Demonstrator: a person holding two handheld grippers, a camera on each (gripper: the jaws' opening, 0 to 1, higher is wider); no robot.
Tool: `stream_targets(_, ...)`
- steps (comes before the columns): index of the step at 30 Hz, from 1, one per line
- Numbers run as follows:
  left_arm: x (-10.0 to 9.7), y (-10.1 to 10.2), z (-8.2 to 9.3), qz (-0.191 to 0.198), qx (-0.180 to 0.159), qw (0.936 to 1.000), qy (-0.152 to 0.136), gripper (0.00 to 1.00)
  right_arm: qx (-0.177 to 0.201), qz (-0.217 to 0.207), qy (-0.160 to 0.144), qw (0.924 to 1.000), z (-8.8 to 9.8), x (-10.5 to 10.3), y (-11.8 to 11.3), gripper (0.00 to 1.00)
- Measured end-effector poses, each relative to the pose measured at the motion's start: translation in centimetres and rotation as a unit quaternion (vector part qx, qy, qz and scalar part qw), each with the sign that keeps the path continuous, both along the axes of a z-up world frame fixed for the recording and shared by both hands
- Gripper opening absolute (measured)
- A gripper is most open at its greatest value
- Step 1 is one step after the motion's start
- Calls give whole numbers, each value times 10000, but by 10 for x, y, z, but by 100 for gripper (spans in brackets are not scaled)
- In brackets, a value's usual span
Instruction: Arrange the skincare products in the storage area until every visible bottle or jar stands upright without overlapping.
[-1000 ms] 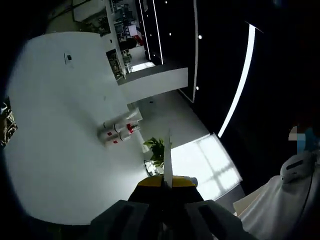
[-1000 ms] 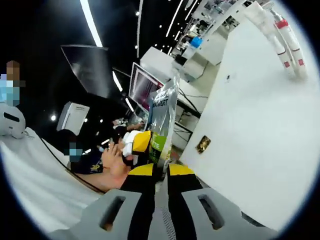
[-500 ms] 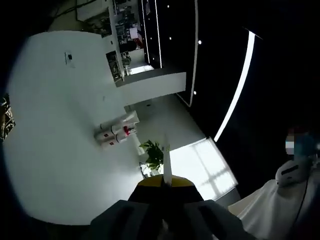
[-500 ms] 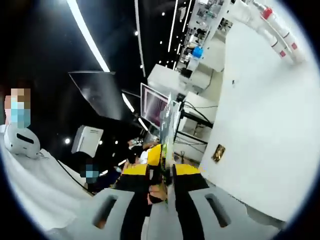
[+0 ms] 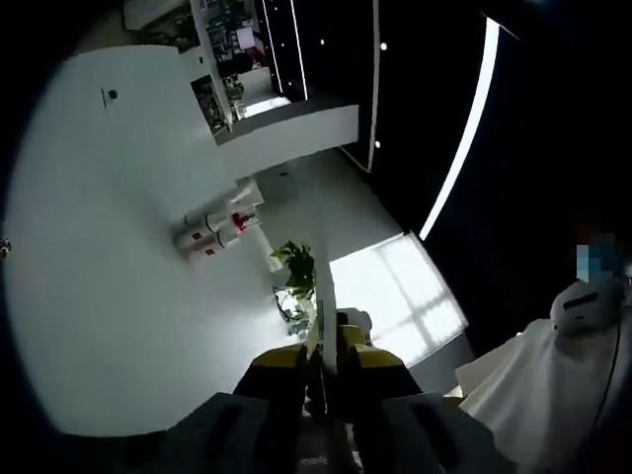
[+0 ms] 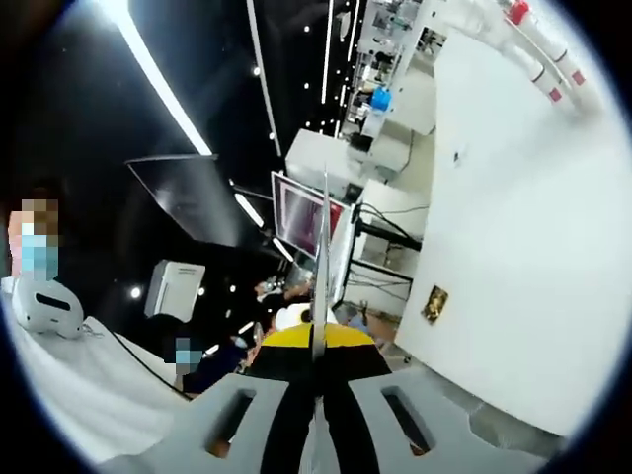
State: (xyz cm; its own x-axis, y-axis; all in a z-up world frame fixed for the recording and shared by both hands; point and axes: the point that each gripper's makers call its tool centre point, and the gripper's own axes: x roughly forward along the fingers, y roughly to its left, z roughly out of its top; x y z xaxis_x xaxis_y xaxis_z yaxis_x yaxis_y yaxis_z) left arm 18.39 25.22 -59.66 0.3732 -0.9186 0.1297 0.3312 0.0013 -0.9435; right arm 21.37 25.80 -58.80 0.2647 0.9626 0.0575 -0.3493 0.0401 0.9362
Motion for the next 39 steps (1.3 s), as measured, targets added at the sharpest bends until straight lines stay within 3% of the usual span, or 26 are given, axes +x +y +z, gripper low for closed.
stream_targets(3, -1, -3, -3, -26, 83, 10000, -30, 2, -46, 99, -63, 9999, 3, -1, 1, 0)
stream_targets(6, -2, -2, 2, -31, 31, 10000, -59, 2, 19, 105, -157, 9998, 7, -2, 1, 1)
stream_targets(8, -6, -5, 1, -190, 38, 9998, 2, 1, 103, -263, -282, 9992, 13, 13, -3, 6)
stream_targets(10, -11, -10, -2, -382, 99, 9992, 47, 1, 191, -385, -157, 9990, 16, 21, -5, 8)
stream_targets(11, -10, -11, 0, -313, 72, 9995, 25, 1, 152, -323, -158, 9992, 15, 21, -5, 2)
stream_targets(19, -12, -11, 1, -421, -9, 9991, 86, 3, 175, -251, -124, 9995, 21, 23, -5, 0)
stream_targets(20, -13, -12, 5, -441, -88, 9990, 17, 2, 140, -249, -126, 9995, 20, 23, -5, 0)
stream_targets(22, -12, -12, 3, -395, 79, 9991, -120, 2, 70, -271, -161, 9995, 18, 24, -6, 1)
stream_targets(24, -12, -12, 2, -419, 40, 9991, 71, 1, -33, -362, -304, 9989, 18, 26, -6, 2)
stream_targets(28, -5, -7, 3, -226, 38, 9997, 110, 1, -158, -466, -553, 9973, 20, 28, -7, 14)
stream_targets(31, 1, 0, 7, -25, -81, 9999, 121, 1, -478, -581, -973, 9924, 20, 33, -11, 28)
stream_targets(33, 5, 5, 10, 58, -159, 9998, 125, 1, -850, -662, -1354, 9849, 18, 35, -13, 40)
stream_targets(39, 18, 15, 3, 168, 17, 9997, 175, 1, -1772, -818, -2004, 9601, 3, 31, -25, 72)
